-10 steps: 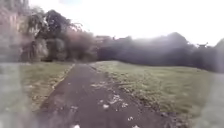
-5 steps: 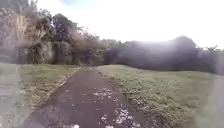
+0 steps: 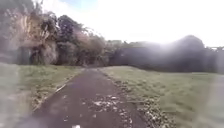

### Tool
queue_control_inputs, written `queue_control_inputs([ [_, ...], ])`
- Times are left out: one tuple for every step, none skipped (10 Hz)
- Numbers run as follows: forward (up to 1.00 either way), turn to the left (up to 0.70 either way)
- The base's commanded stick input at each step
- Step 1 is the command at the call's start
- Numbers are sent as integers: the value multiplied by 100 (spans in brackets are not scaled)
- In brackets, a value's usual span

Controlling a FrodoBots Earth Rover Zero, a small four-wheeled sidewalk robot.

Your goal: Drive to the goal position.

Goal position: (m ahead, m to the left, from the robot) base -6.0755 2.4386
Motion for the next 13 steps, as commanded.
queue_control_inputs([
  [0,78],
  [0,85],
  [0,85],
  [0,85],
  [0,85],
  [0,85],
  [0,85],
  [0,85],
  [0,85],
  [0,85],
  [0,85],
  [0,85],
  [0,85],
])
